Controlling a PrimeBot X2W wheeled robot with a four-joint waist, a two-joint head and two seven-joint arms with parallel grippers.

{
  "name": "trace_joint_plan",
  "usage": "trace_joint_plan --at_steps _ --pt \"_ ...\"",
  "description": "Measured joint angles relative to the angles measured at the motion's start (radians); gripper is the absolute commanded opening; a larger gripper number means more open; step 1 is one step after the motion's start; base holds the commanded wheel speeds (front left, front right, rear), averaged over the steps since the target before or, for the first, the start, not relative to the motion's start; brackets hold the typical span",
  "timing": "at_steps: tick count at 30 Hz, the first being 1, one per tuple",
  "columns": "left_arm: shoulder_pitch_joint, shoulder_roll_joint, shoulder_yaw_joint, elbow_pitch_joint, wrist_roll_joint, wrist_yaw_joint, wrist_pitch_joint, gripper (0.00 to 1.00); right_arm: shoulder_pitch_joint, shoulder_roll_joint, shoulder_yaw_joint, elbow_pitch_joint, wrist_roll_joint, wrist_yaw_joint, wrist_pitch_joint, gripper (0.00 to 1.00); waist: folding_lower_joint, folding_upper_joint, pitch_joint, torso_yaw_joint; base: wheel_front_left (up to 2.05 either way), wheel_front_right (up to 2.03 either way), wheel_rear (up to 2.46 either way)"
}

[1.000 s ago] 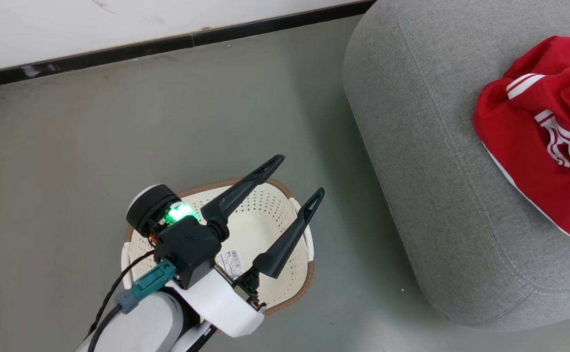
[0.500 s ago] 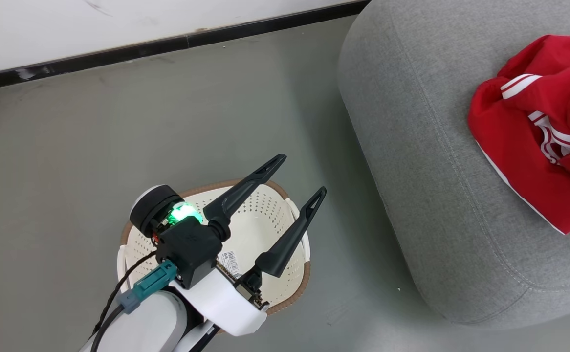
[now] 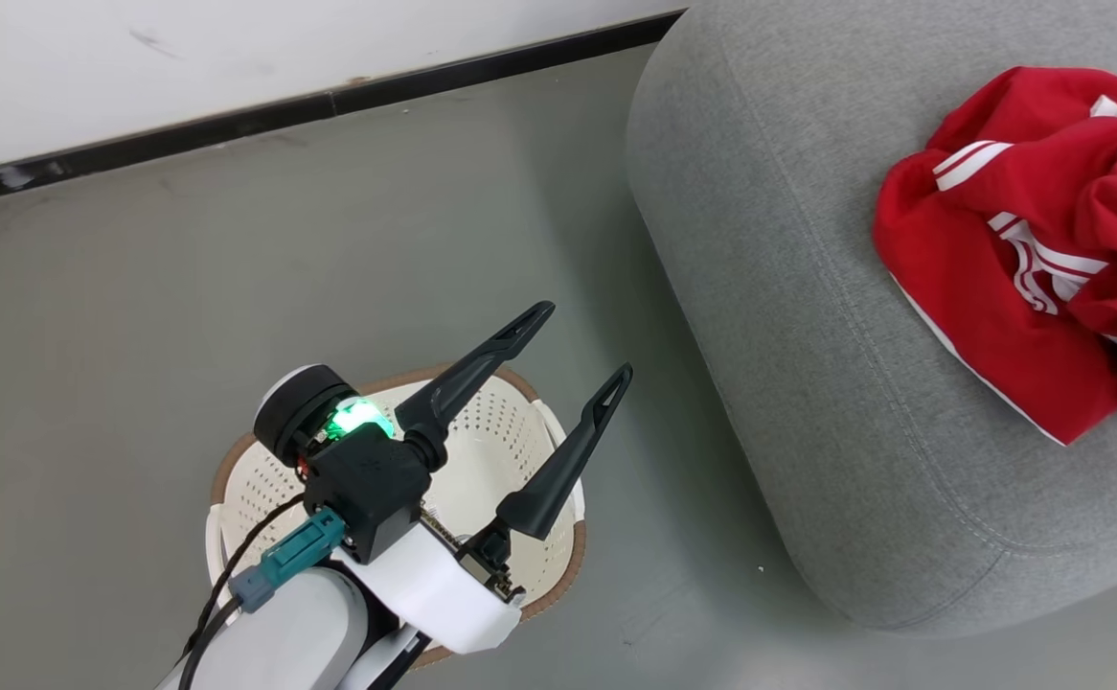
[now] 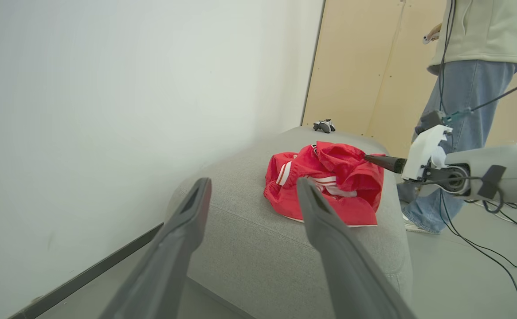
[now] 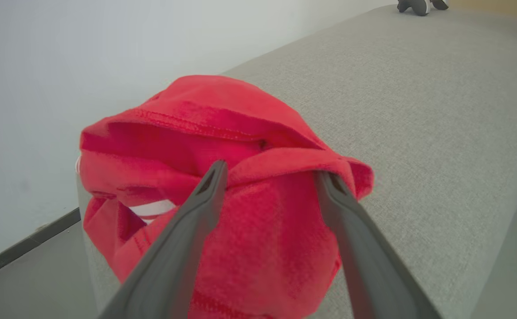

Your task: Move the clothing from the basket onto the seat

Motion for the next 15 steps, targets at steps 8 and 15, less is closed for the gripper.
trace_joint_plan --at_steps 8,15 --pt "0.006 0.0 0.006 0.016 -0.003 0.0 -0.015 1.0 0.093 0.022 0.008 -0.031 0.017 0.0 -0.012 1.0 0.0 0.0 -0.021 -0.024 0.0 0.0 0.0" --pt "0.012 -0.002 0.012 0.026 -0.004 0.009 -0.025 1.0 0.115 0.061 0.08 -0.118 0.019 0.0 -0.013 1.0 0.0 0.0 -0.042 -0.037 0.0 0.0 0.0"
